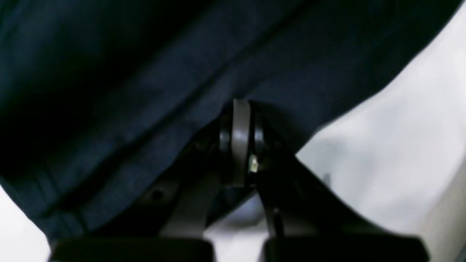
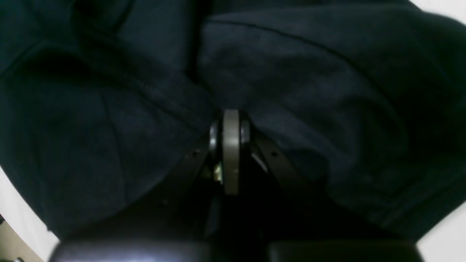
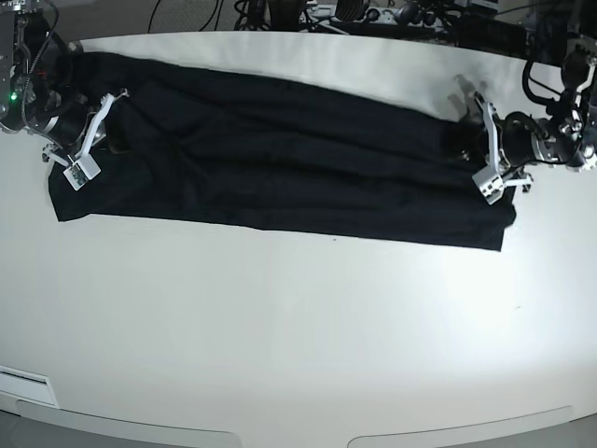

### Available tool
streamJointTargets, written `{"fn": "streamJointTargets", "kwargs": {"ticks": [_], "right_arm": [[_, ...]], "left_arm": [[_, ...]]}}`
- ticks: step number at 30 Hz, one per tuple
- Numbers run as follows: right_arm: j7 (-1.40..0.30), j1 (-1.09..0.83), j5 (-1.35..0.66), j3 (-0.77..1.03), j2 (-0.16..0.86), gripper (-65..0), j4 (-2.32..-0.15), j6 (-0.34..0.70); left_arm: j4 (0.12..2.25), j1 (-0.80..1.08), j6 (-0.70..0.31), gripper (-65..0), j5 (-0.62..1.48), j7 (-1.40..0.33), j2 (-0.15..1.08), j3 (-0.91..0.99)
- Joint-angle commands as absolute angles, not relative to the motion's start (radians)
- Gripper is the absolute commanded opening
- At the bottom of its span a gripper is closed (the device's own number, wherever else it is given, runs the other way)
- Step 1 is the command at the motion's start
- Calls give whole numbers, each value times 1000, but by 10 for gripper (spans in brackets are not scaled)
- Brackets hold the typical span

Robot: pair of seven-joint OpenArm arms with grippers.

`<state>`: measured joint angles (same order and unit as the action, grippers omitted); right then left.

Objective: Fold the T-shirt properly
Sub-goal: 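Pull the folded strip ends apart with both grippers to flatten it, then grasp both ends of the folded strip with both grippers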

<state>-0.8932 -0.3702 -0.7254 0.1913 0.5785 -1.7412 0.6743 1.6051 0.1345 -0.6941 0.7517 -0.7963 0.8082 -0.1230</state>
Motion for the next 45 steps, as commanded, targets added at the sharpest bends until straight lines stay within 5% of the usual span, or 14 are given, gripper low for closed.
{"fn": "streamJointTargets", "kwargs": {"ticks": [1,12,23,32,39,45], "right_arm": [[-902,-367,-706,196,593,-650,-1745,669],[-941,-250,-702,197,594,-650,-1745,669],[-1000,-160,-707,197,597,-650,-1752,626],[-1000,-149,-709,198,597,-650,-1808,590],[-1029,-153,-702,219,599,-650,-1813,590],[-1047,-152,-757,321,599,-650,-1813,576]], "left_arm": [[1576,121,-682,-650,664,-883,798,-131],[1553,71,-684,-650,776,-1076,759,-131],[1691,71,-627,-650,1138,-1184,942,-131],[1808,66,-626,-650,1158,-1181,981,-63],[1782,89,-525,-650,1157,-1176,968,242],[1481,121,-450,-650,1188,-1185,806,530]]}}
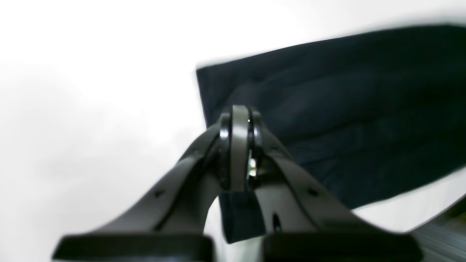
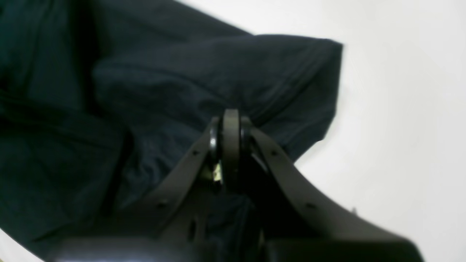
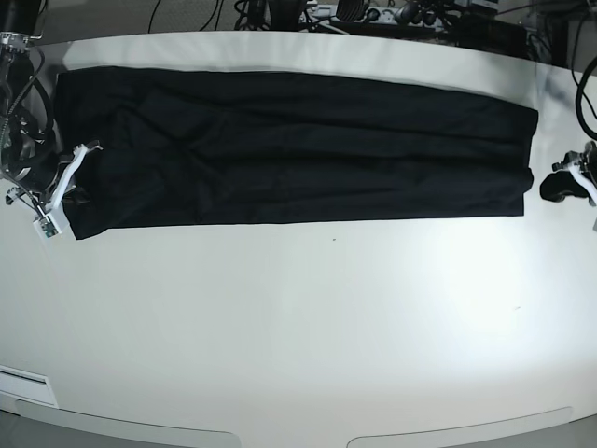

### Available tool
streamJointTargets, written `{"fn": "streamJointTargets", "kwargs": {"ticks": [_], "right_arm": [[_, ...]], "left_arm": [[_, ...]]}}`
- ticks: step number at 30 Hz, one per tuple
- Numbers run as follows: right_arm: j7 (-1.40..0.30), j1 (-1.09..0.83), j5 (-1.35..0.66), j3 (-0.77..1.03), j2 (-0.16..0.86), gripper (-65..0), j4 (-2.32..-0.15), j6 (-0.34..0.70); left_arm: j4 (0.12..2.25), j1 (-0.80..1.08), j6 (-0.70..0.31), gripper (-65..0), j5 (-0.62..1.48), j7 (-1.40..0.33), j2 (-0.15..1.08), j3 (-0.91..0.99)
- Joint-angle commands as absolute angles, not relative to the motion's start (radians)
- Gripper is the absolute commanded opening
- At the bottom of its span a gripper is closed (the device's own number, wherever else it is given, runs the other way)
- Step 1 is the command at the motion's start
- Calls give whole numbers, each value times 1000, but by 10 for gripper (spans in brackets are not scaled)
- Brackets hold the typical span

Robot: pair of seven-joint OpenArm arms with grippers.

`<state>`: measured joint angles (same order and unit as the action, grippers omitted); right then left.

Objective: Fold the T-shirt properly
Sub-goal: 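Grasp both ends of the folded strip with both grippers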

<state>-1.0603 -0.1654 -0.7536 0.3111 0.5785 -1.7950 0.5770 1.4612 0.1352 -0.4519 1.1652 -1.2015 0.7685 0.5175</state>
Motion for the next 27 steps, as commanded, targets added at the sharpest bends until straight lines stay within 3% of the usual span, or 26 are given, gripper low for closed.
{"fn": "streamJointTargets", "kwargs": {"ticks": [1,5,8,9,22,27], "right_arm": [[-1055,-152,-783,345,599,-650,-1813,577],[-1096,-155,-856,429,599,-650,-1813,612],[-1140,-155,-902,475,599,-650,-1813,641],[-1149,-155,-923,486,599,-650,-1813,646],[-1176,-155,-969,507,599,-650,-1813,648],[-1187,-155,-969,507,599,-650,-1813,647]], "left_arm": [[1427,122,-450,-650,1188,-1184,791,561],[1259,121,-435,-649,1209,-1184,781,585],[1202,121,-464,-347,1218,-1171,781,585],[1195,121,-463,-288,1218,-1171,781,583],[1191,76,-451,-281,1204,-1169,780,294],[1191,72,-432,-281,1159,-1180,746,266]]}}
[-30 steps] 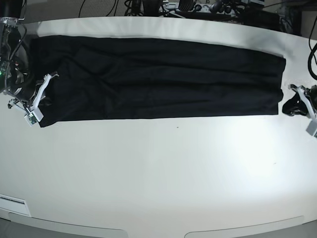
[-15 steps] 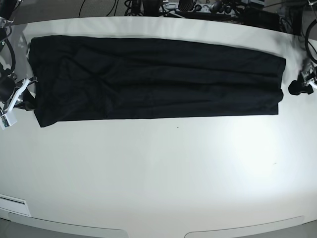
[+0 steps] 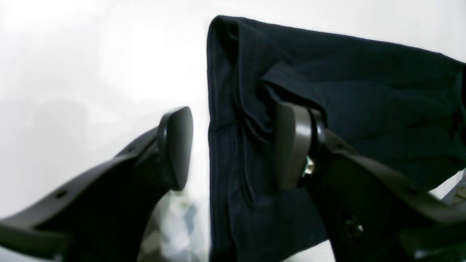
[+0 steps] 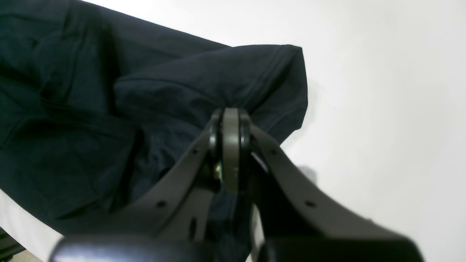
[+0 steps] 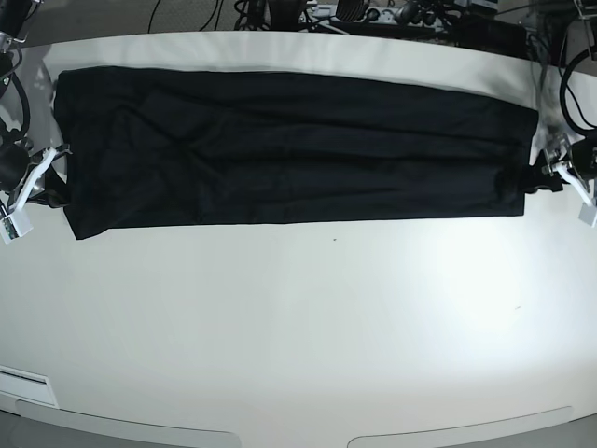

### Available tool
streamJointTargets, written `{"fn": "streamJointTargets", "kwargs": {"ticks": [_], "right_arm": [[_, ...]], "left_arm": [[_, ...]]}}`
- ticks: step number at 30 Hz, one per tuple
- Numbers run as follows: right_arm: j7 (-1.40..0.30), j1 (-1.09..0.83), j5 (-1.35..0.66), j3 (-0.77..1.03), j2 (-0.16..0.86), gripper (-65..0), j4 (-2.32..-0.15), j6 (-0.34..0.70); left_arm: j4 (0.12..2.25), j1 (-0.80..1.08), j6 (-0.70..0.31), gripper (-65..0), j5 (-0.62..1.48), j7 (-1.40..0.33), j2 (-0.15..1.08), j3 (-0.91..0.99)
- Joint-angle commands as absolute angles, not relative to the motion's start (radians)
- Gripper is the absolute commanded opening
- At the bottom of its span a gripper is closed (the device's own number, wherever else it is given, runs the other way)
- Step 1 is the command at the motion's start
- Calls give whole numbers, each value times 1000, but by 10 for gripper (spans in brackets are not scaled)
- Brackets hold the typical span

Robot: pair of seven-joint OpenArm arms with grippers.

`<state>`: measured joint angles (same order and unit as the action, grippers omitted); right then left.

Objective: Fold the T-shirt properly
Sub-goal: 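Grasp both ends of the folded strip with both grippers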

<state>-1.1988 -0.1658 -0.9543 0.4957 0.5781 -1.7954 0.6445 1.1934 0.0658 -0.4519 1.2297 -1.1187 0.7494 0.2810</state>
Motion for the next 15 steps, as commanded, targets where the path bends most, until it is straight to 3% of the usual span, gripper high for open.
{"fn": "streamJointTargets", "kwargs": {"ticks": [1,7,10,12,15], "right_arm": [[-1190,-155,-970,507,599,-650,-1813,647],[-1190,-154,-970,507,599,-650,-1813,648],[-1190,-154,-973,507,599,-650,-1813,648],[-1190,-154,-973,507,599,-650,-1813,648],[-1190,-155,-973,507,599,-650,-1813,648]], "left_arm": [[1191,74,-429,-281,1150,-1180,736,266],[1191,91,-434,-286,1162,-1209,672,266],[1191,91,-433,-331,1160,-1213,646,266],[1191,91,-433,-404,1161,-1213,640,266],[1191,91,-427,-625,1160,-1213,642,267]]}}
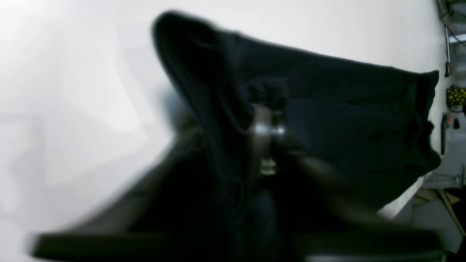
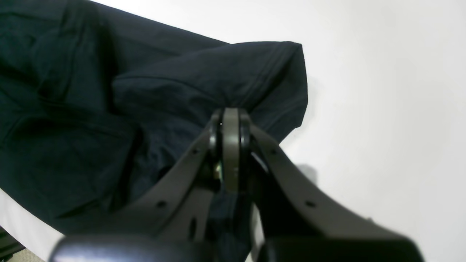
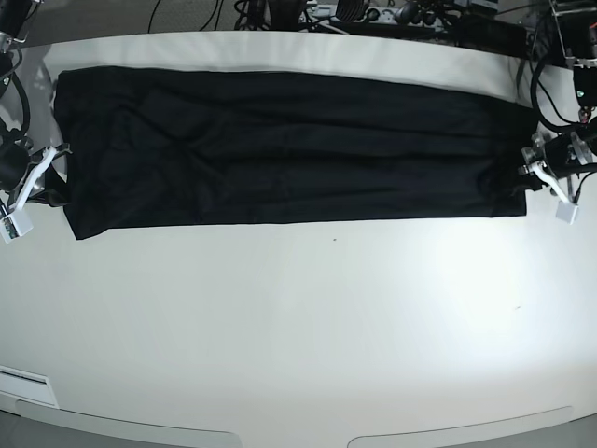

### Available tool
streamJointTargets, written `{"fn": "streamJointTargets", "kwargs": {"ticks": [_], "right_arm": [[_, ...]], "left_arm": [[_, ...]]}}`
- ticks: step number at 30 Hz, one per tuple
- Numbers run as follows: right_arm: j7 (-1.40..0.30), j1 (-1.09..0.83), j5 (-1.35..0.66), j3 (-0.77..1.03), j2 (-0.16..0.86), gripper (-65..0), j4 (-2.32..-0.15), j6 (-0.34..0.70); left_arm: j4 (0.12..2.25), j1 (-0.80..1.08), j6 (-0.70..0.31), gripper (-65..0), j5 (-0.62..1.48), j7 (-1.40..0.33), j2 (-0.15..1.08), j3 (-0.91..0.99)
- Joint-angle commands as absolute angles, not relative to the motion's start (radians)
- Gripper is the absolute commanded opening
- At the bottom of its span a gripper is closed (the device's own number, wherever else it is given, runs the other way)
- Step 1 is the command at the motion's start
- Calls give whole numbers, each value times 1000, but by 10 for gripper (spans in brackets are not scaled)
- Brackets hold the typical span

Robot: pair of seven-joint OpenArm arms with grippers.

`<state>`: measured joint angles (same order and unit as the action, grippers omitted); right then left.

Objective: Fold the T-shirt properly
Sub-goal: 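Grasp both ends of the folded strip with both grippers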

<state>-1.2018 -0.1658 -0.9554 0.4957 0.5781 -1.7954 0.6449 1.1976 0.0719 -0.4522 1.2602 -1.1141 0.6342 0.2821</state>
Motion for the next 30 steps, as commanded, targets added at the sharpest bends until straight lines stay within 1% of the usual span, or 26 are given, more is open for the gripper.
{"fn": "streamJointTargets", "kwargs": {"ticks": [1,4,6,12,16,19,22,25,30], "right_arm": [[-1190,-155,-974,507,599,-650,-1813,648],[-1185,-155,-996,506,598,-650,-1812,674],[-1152,-155,-984,505,593,-650,-1808,697],[-1120,-164,-969,496,587,-650,-1742,686],[-1094,-186,-952,496,539,-650,-1683,698],[-1044,-194,-910,496,495,-650,-1595,698],[-1009,-194,-855,496,477,-650,-1507,698],[-1019,-194,-855,496,478,-650,-1471,698],[-1032,-194,-857,496,480,-650,-1471,698]], "left_arm": [[1191,91,-424,-650,1160,-1213,643,267],[1191,91,-424,-650,1160,-1213,649,267],[1191,91,-424,-650,1161,-1213,652,268],[1191,88,-424,-650,1164,-1213,653,268],[1191,88,-425,-650,1187,-1214,657,268],[1191,85,-426,-650,1210,-1214,662,268],[1192,85,-434,-650,1235,-1224,669,268],[1192,85,-462,-650,1298,-1260,682,268],[1194,85,-526,-650,1484,-1342,704,268]]}}
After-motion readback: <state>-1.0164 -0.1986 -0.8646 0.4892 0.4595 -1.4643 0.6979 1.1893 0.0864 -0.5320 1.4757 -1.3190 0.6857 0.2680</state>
